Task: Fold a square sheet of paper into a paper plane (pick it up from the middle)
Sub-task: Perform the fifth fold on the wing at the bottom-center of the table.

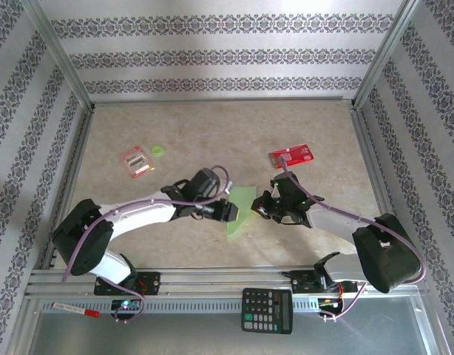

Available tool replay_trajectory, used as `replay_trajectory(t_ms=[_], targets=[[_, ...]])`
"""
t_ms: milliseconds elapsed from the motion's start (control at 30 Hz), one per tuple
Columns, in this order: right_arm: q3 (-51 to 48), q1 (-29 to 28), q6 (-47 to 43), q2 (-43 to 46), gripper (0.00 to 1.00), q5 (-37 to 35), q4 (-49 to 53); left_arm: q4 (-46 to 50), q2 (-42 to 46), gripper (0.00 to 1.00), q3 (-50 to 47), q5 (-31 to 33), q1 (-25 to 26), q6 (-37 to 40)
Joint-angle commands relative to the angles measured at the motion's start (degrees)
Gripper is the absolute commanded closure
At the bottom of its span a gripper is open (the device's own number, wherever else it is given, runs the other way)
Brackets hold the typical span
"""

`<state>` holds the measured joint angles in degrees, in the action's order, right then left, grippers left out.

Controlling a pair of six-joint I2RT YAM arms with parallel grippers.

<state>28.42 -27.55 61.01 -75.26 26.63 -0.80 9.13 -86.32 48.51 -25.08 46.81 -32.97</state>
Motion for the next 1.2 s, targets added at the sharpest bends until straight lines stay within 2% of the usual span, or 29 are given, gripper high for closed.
replay_trajectory(t_ms=[0,100,233,600,967,1167], targets=[[-0.2,-0.6,5.4,2.1,1.0,-0.8,0.4,2.4,-0.9,0.55,0.3,10.0,3.8,5.5],[-0.5,-0.6,7.6,2.1,1.0,-0.1,-0.6,3.2,-2.5,0.52,2.1,15.7,7.7,7.2],[-1.6,-0.7,10.8,1.1,1.0,1.4,-3.4,3.8,-4.4,0.46,3.7,20.2,9.6,8.7],[-2.3,-0.7,14.5,1.5,1.0,2.5,-5.2,4.3,-9.2,0.4,8.0,22.2,11.7,13.3],[-3.0,-0.7,16.4,0.5,1.0,3.2,-7.6,5.8,-12.3,0.45,10.3,27.5,11.9,15.1],[-3.1,-0.8,16.6,-0.2,1.0,3.2,-8.1,6.3,-12.5,0.53,9.9,28.6,11.9,15.2]])
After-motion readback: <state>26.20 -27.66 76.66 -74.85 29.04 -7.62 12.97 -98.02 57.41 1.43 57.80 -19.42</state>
